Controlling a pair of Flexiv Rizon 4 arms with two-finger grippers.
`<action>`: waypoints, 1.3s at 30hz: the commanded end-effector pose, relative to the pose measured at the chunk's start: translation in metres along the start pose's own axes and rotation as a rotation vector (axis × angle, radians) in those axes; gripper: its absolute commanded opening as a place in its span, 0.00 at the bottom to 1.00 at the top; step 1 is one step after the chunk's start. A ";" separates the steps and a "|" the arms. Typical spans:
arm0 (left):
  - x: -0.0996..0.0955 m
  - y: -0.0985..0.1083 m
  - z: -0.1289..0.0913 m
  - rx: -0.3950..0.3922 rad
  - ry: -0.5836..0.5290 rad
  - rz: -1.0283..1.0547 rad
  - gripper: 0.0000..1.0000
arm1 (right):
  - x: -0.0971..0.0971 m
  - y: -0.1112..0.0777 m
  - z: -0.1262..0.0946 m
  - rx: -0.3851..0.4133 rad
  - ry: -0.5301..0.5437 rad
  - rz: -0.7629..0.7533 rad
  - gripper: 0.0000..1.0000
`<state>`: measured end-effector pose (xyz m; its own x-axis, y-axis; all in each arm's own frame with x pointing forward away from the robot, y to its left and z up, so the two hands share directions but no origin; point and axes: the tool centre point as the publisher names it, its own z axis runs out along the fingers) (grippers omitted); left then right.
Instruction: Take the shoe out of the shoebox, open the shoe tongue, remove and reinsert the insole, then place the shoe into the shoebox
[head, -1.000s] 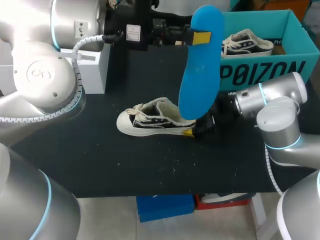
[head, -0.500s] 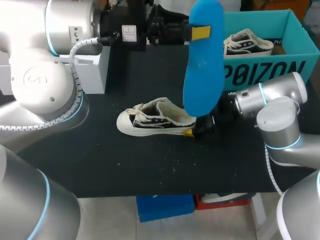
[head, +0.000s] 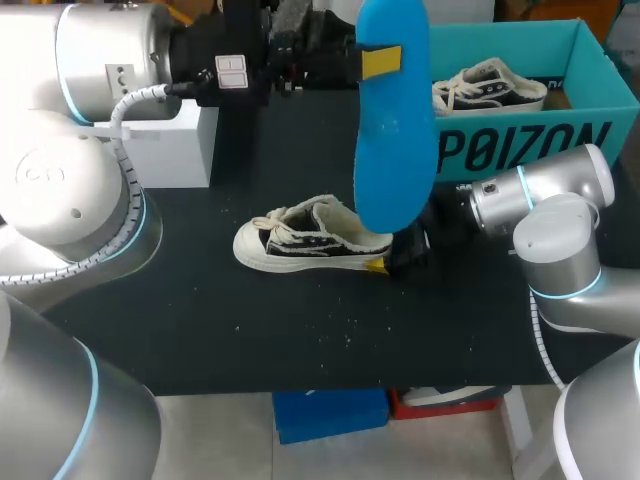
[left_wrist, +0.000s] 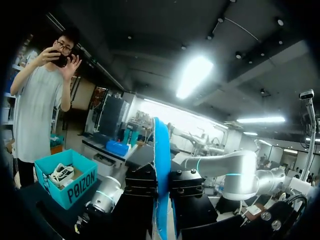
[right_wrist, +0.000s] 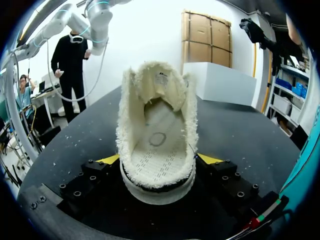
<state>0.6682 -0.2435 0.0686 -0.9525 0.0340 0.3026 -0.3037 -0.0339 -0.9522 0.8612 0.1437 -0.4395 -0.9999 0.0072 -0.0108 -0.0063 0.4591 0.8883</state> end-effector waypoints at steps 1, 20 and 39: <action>0.000 0.002 -0.002 0.002 0.001 0.002 0.00 | -0.002 -0.001 -0.002 0.011 -0.003 0.001 1.00; 0.000 0.002 -0.002 0.002 0.001 0.002 0.00 | -0.001 0.002 -0.028 0.214 0.065 -0.037 1.00; 0.000 0.002 -0.002 0.002 0.001 0.002 0.00 | -0.008 0.020 -0.035 0.582 0.136 -0.105 1.00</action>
<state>0.6674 -0.2407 0.0677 -0.9525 0.0353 0.3026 -0.3037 -0.0329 -0.9522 0.8664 0.1181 -0.4105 -0.9872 -0.1597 -0.0003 -0.1288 0.7954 0.5923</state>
